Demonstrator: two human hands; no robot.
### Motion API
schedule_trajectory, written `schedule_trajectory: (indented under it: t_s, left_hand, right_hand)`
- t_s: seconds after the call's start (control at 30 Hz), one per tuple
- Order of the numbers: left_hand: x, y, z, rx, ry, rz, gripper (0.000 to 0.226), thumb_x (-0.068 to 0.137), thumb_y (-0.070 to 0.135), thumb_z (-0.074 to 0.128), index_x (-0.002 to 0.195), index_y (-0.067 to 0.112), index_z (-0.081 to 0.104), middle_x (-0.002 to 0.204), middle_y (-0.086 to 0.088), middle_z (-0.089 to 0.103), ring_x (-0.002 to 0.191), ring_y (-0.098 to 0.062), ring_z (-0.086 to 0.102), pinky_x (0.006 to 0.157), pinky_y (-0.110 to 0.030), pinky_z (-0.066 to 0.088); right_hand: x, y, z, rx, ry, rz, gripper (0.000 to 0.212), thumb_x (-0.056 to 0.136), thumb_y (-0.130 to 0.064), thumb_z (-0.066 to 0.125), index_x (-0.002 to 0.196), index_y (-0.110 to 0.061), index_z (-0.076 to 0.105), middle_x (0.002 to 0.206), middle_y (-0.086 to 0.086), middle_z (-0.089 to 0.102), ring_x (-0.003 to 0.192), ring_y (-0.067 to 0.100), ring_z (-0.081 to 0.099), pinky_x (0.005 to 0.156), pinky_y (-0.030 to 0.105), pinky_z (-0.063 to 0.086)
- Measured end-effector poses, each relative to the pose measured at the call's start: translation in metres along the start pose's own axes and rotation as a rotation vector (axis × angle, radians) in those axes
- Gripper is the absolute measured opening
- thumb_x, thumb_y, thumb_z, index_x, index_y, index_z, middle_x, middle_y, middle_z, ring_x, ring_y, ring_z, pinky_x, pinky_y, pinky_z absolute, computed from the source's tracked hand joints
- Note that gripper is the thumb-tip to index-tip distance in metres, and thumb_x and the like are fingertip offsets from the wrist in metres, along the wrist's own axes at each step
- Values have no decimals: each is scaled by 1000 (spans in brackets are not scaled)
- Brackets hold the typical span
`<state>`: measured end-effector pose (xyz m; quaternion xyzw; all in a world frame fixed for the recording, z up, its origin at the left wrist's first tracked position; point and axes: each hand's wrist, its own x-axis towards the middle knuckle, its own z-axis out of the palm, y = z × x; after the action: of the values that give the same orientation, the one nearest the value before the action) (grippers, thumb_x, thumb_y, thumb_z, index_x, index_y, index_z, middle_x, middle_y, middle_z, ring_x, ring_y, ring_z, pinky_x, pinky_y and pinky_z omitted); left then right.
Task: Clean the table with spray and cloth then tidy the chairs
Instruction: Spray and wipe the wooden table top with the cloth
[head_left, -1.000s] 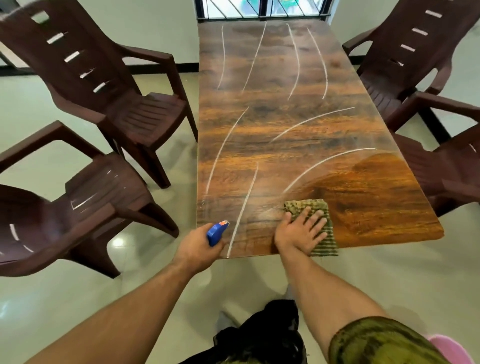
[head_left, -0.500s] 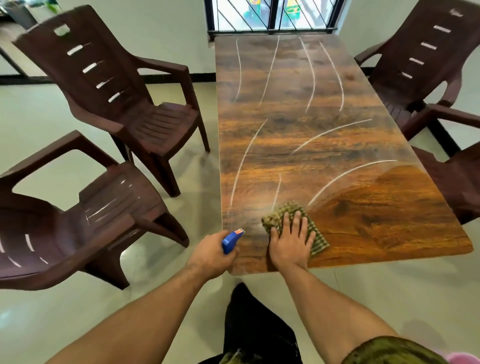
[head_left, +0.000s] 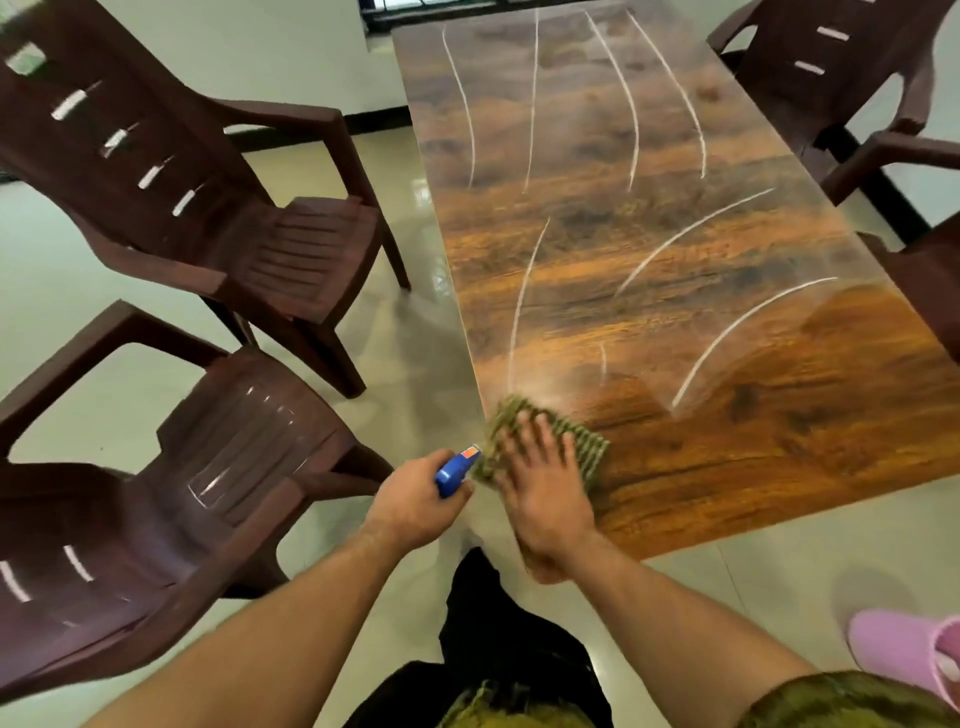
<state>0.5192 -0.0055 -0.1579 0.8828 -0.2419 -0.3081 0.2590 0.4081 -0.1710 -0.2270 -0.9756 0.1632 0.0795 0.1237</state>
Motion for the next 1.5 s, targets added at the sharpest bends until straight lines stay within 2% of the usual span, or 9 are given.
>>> schedule_trajectory:
  t_s: [0.13,0.27,0.33,0.5,0.57,0.73,1.03,1.3,1.5]
  left_hand:
    - [14,-16,-33,10,11,5,14,89,36,68,90,27,57,70,3,62,66,-23,61,70,-44,55]
    - [27,-27,-57,-51,-6,-14,17,88,40,66,87,25,57,68,-1,67,65,-24,67,70,-47,58]
    - [32,-31,-65,-72,-13,0,20,87,39,67,83,24,55,68,-2,67,64,-25,68,70,-48,58]
    - [37,-45,-78,-29,-85,61,19,89,36,67,88,19,58,73,-5,66,68,-28,65,69,-44,55]
    - [44,-48,-84,-1,-103,101,19,89,34,67,88,17,58,70,-3,62,63,-27,58,65,-41,51]
    - [73,-29,-86,88,-235,230,13,86,32,64,87,20,59,74,0,64,71,-27,61,68,-43,52]
    - [166,60,-60,193,-352,354,19,86,32,66,99,19,65,78,1,65,76,-27,65,69,-35,52]
    - [219,108,-57,528,-510,460,16,90,35,63,100,23,61,82,0,65,75,-23,63,74,-37,55]
    - [242,131,-61,573,-550,536,17,91,40,64,100,27,58,81,1,65,75,-22,63,74,-38,55]
  right_hand:
    - [-42,2,4,-66,-134,-334,61,105,-53,27,160,-26,21,168,-4,10,156,19,-2,122,48,3]
    - [-40,24,-8,-59,-164,-257,64,105,-55,22,161,-23,13,168,-7,-1,155,13,-6,123,44,4]
    - [-34,19,-4,-45,-96,-34,65,104,-56,16,160,-24,12,167,-6,-6,156,17,-4,124,43,-1]
    - [-14,-16,-4,299,156,1075,70,104,-52,14,161,-13,5,169,9,0,155,25,-4,124,44,-6]
    - [-5,-45,-7,403,200,1289,72,104,-50,20,160,-8,4,168,14,-2,155,28,-5,124,48,-2]
    - [2,-83,14,172,121,918,72,102,-51,20,159,-8,13,167,17,7,155,33,1,122,49,-3]
    - [84,-9,-17,71,13,393,72,99,-57,22,160,-21,16,169,4,1,155,24,-7,124,50,-3]
    - [100,152,-56,161,97,946,72,101,-58,12,161,-19,5,169,4,-5,155,26,-6,124,52,0]
    - [123,146,-66,200,110,1083,73,103,-56,18,161,-15,6,168,10,-5,155,31,-7,123,55,0]
